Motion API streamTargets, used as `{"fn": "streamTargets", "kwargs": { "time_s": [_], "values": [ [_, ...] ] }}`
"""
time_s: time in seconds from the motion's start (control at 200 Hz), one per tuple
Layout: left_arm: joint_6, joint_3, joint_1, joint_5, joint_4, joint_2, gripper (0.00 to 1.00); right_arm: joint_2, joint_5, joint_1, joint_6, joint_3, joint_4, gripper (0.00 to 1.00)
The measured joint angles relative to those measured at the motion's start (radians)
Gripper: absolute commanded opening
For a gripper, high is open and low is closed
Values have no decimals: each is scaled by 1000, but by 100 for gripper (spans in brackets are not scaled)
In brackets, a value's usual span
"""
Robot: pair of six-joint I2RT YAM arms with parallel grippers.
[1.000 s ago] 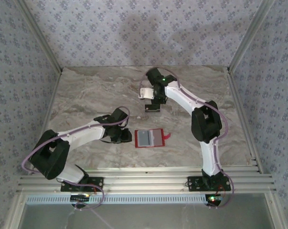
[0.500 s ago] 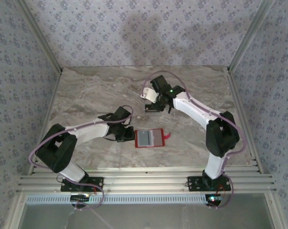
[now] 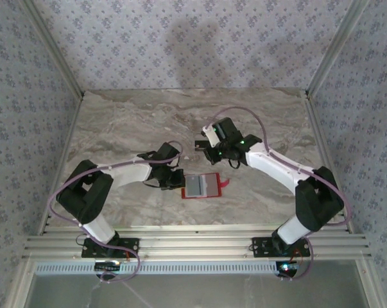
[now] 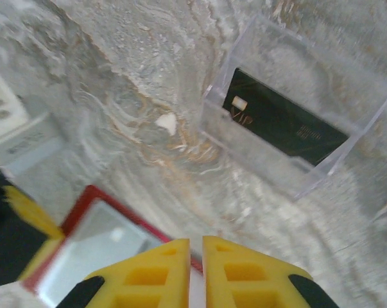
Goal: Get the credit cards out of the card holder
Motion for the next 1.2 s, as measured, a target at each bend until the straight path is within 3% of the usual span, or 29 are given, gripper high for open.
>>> {"fn": "streamTargets", "kwargs": {
  "time_s": [0.3, 0.52, 0.824, 1.199],
  "values": [
    [0, 0, -2, 1, -1, 8, 9, -8, -156, -26, 327, -67, 38, 12],
    [0, 0, -2, 1, 1, 18, 9, 84, -308, 7, 496, -106, 85, 11],
    [0, 0, -3, 1, 2, 21, 9, 178, -354, 103, 610, -132, 141, 10],
    [0, 0, -14, 1, 2, 22, 8, 277, -370, 139, 652, -119, 186, 10]
  ]
}}
